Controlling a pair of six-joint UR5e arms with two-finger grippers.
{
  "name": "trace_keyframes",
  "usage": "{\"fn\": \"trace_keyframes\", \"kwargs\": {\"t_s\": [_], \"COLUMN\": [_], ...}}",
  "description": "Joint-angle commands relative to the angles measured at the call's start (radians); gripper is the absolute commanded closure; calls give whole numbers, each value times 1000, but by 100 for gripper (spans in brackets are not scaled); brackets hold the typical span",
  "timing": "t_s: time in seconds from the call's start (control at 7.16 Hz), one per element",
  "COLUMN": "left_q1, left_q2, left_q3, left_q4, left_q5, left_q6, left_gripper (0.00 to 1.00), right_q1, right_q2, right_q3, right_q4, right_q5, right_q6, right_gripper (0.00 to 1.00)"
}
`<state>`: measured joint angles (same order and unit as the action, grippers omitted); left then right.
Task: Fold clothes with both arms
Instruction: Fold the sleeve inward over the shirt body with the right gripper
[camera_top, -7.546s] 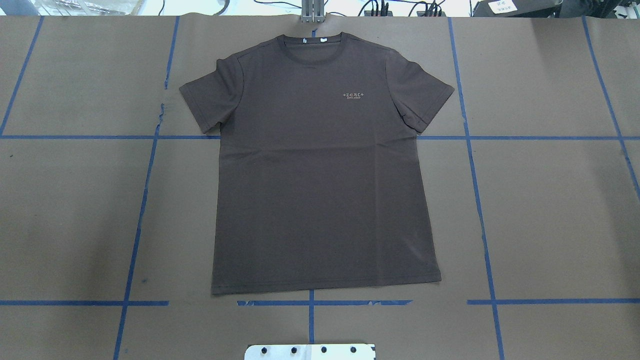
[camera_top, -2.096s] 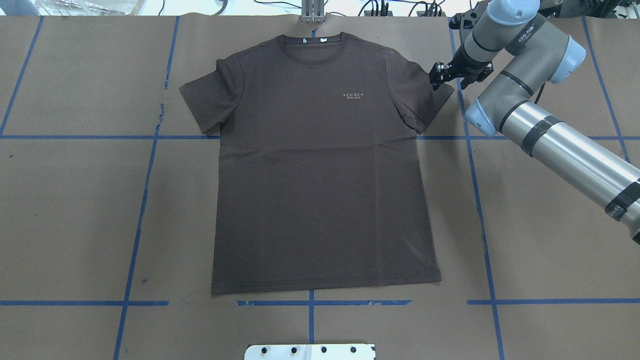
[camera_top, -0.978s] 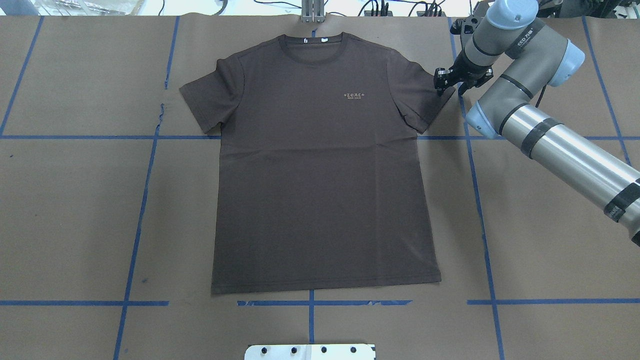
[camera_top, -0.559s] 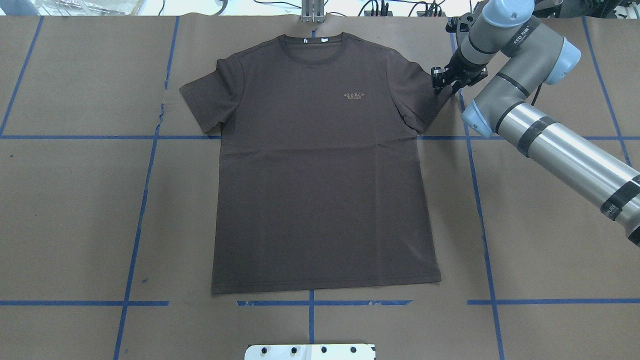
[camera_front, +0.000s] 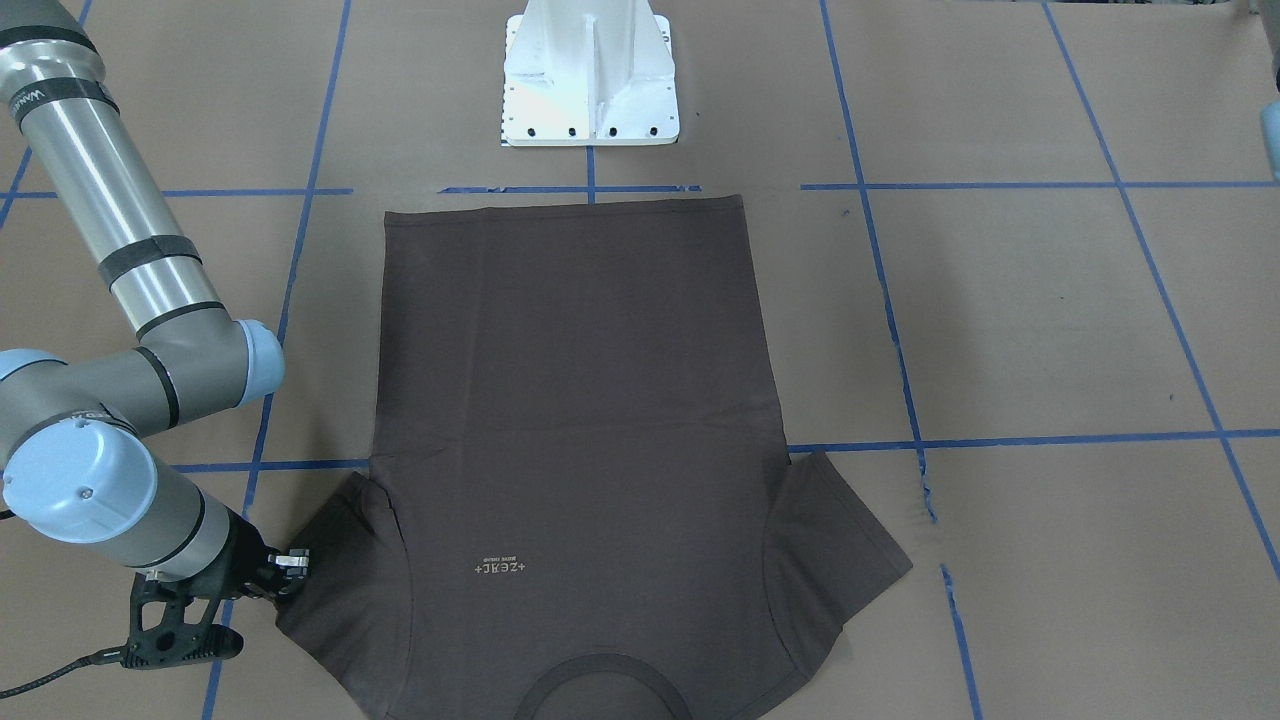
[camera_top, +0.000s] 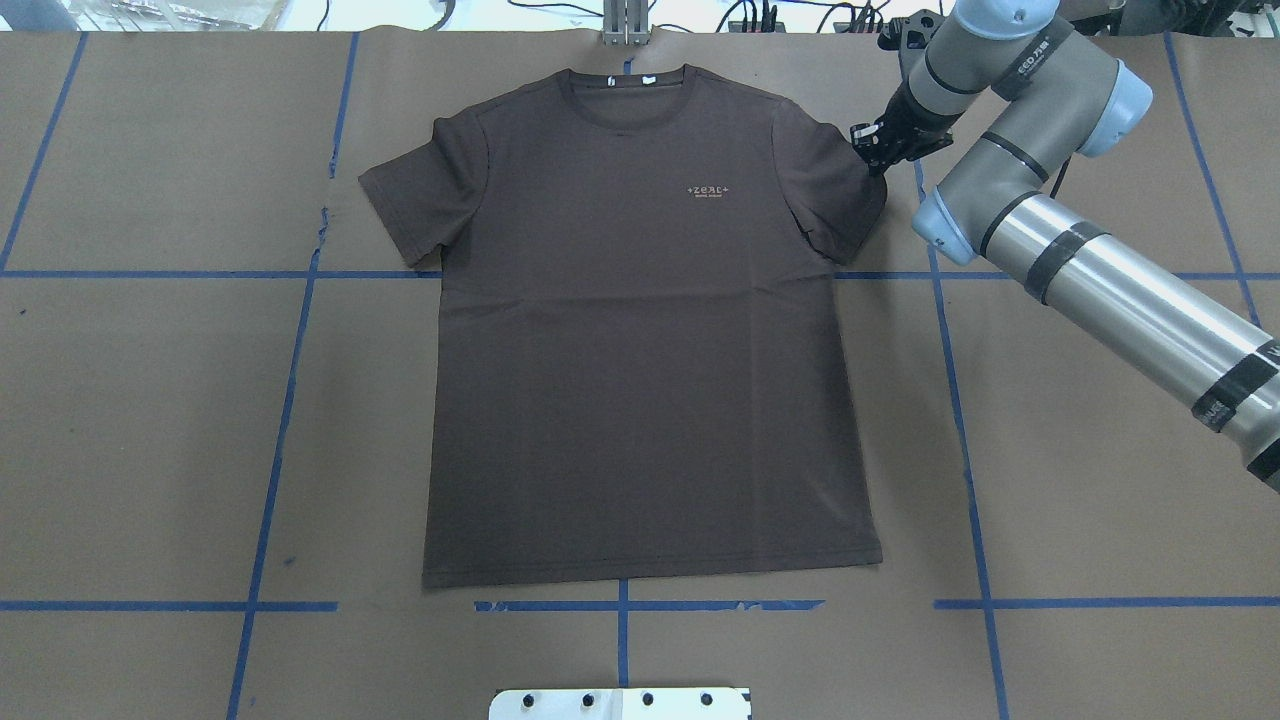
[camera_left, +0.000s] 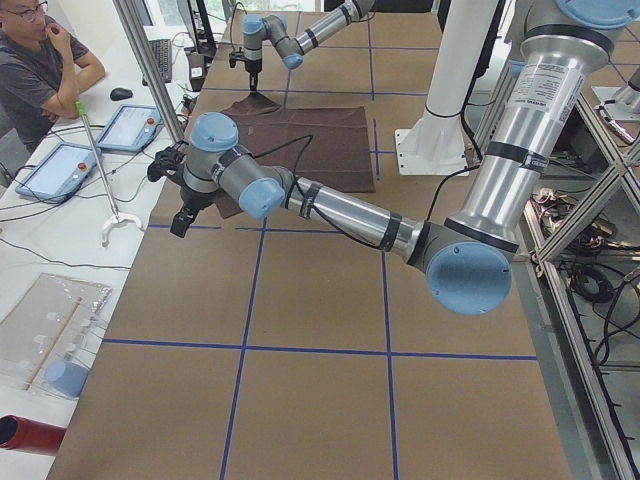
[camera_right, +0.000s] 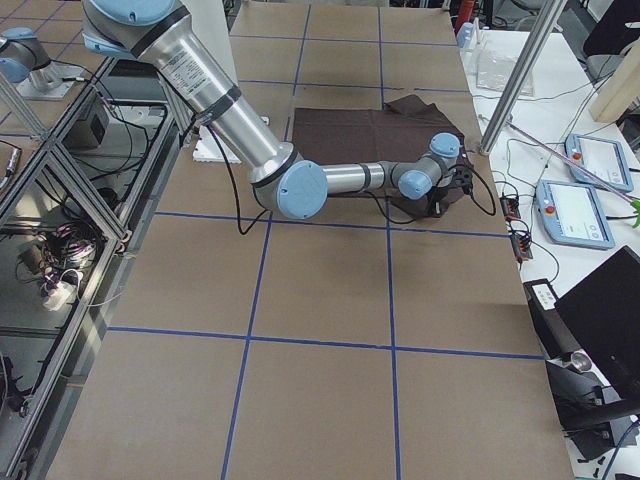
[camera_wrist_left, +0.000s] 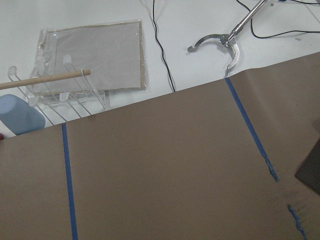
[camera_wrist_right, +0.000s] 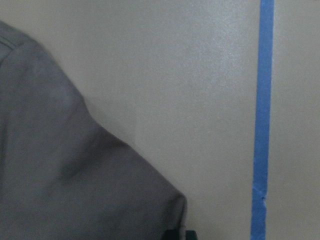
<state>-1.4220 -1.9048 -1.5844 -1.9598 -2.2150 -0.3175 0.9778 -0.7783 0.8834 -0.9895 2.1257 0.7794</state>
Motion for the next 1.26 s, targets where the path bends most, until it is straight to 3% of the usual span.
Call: {"fn": "trace_keyframes", "kwargs": {"t_s": [0.0,0.28,0.42,0.7,0.84,1.12], "left_q1": [0,-3,-3,0,0,6], "left_q2": [-3,-2,-2,-2,-2,-5], "left_q3": [0,0,0,3,4,9], "left_q4": [10,10,10,10,10,-4], "left_q5": [0,-2,-11,-15,-15,-15], "left_q6": [0,2,2,0,-5,-44], "left_gripper": [0,0,0,0,0,0], "right_q1": [-1,-65,-112,-139,-139,-136], "right_q2": [55,126,154,160,160,159], "right_q3": [63,65,63,63,63,63], "right_q4": [-20,-34,-32,-29,-26,-27], "right_q5": [25,4,-59,-84,-82,-82], "right_q6": [18,84,102,104,103,106], "right_gripper": [100,100,100,100,1,0]}}
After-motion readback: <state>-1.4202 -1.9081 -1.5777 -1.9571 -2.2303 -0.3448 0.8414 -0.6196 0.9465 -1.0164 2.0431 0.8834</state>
